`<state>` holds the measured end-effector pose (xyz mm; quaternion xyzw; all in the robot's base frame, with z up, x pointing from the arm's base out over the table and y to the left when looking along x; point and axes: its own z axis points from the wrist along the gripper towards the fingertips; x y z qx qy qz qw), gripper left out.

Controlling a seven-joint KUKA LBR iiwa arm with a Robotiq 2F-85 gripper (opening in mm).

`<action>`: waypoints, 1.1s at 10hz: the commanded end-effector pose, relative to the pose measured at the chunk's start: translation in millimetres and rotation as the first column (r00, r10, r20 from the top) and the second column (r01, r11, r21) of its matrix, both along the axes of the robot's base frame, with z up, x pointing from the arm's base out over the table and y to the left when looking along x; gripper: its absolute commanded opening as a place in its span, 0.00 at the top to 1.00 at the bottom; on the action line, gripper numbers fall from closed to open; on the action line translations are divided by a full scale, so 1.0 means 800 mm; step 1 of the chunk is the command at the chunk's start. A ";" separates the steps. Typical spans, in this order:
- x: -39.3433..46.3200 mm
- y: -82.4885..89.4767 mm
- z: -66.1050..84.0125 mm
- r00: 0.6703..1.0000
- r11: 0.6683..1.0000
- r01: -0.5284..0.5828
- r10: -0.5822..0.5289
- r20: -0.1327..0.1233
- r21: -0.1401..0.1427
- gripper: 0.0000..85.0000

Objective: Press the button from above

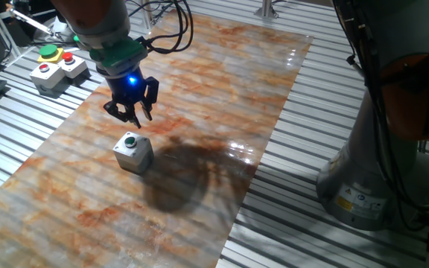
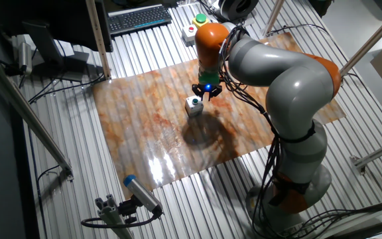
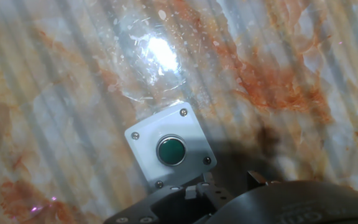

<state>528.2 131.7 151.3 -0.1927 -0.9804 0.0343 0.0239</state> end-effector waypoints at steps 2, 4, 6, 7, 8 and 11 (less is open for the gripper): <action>0.000 0.002 -0.012 1.000 1.000 -0.001 0.001 0.009 -0.011 0.60; 0.001 0.003 -0.016 1.000 1.000 0.000 0.001 0.010 -0.010 0.60; 0.003 0.003 -0.020 1.000 1.000 0.000 0.001 0.013 -0.008 0.60; 0.004 0.002 -0.020 1.000 1.000 0.000 0.000 0.013 -0.005 0.60; 0.005 0.003 -0.019 1.000 1.000 0.000 0.000 0.013 -0.001 0.60; 0.010 0.002 -0.014 1.000 1.000 0.005 -0.005 0.001 0.015 0.60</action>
